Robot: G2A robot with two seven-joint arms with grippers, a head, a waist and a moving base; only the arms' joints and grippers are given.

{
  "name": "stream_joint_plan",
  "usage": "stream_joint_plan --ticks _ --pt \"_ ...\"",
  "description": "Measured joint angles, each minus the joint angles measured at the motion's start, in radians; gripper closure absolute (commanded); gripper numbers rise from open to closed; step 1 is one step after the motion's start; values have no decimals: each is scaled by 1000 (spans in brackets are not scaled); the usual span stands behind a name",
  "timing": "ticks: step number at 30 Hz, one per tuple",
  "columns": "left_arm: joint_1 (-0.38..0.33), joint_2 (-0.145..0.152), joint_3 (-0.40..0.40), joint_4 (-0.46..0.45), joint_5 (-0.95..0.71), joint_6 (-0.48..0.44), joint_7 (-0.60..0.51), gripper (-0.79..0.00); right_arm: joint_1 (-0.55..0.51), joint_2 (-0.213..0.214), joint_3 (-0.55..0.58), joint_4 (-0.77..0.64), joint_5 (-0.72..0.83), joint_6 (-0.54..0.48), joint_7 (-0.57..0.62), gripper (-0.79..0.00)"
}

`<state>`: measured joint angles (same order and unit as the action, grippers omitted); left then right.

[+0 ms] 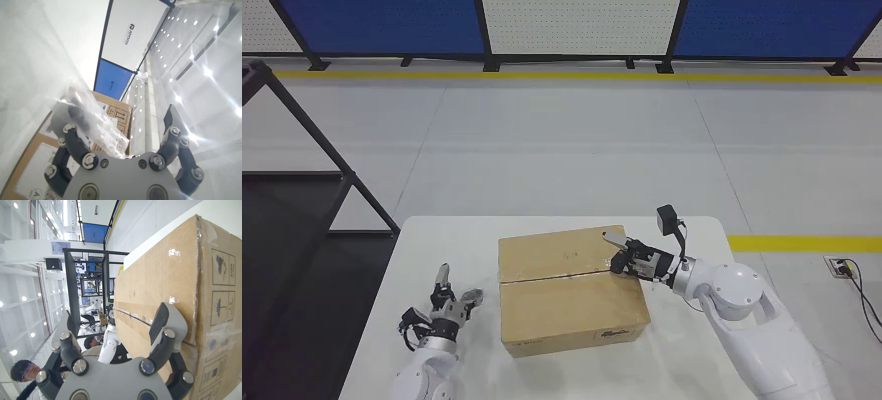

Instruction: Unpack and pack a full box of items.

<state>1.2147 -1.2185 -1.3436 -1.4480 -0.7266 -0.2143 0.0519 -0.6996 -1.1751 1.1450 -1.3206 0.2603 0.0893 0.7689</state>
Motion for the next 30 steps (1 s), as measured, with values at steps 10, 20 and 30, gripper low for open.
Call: stream_joint_plan --ticks 10,20,30 --pt "-8 -18 -45 -38 -7 -128 98 -785 0 0 0 0 0 0 0 -785" --pt "60 -27 -88 -198 84 -209 155 -785 0 0 0 0 0 0 0 -785" --pt "144 -40 -103 -358 196 -265 205 -785 0 0 0 0 0 0 0 -785"
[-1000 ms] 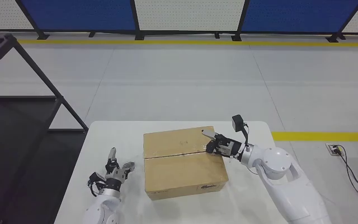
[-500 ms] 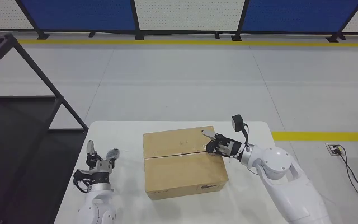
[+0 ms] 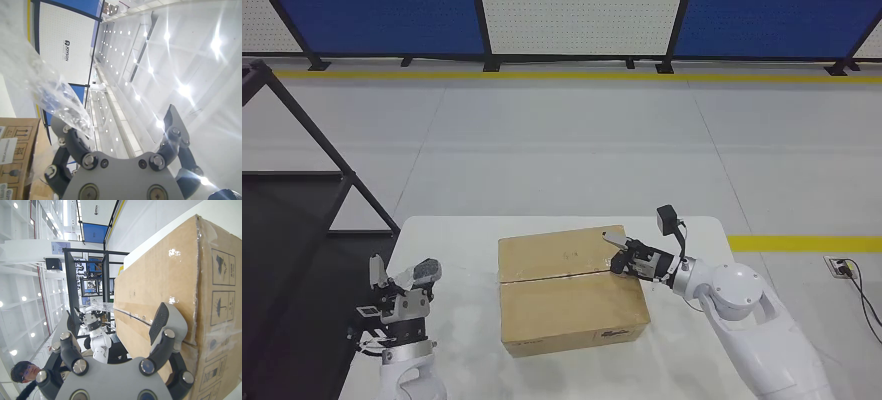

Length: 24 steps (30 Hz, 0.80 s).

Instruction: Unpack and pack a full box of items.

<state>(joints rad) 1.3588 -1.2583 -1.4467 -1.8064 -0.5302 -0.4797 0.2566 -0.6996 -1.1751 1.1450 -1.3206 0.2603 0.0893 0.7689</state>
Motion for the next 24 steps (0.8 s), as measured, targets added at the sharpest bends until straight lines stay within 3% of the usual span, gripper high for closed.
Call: stream_joint_plan --ticks 10,24 --pt "30 -16 19 -85 58 -8 2 -785 0 0 0 0 0 0 0 -785" --pt "-10 -41 106 -113 123 45 -15 -785 0 0 0 0 0 0 0 -785"
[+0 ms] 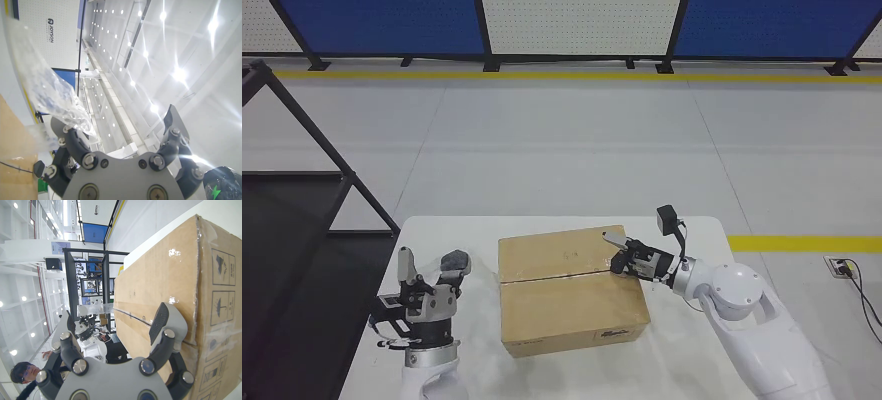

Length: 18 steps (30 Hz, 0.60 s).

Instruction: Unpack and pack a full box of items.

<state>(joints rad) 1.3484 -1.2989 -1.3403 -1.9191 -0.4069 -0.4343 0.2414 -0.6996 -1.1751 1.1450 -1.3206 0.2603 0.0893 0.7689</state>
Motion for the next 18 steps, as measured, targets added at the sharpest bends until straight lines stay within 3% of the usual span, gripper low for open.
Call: stream_joint_plan --ticks 18 --pt "-115 -43 160 81 122 81 -3 -785 0 0 0 0 0 0 0 -785"
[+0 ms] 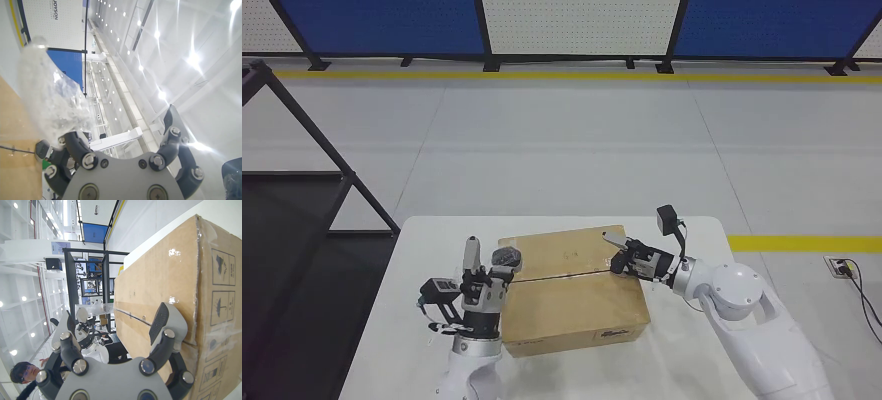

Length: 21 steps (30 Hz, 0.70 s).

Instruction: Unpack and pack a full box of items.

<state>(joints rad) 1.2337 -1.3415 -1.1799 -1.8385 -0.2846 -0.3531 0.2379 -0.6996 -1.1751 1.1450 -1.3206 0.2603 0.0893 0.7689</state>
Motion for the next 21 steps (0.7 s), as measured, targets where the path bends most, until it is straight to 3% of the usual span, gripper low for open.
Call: stream_joint_plan --ticks 21 --pt "-46 -38 95 84 101 57 -40 -785 0 0 0 0 0 0 0 -785"
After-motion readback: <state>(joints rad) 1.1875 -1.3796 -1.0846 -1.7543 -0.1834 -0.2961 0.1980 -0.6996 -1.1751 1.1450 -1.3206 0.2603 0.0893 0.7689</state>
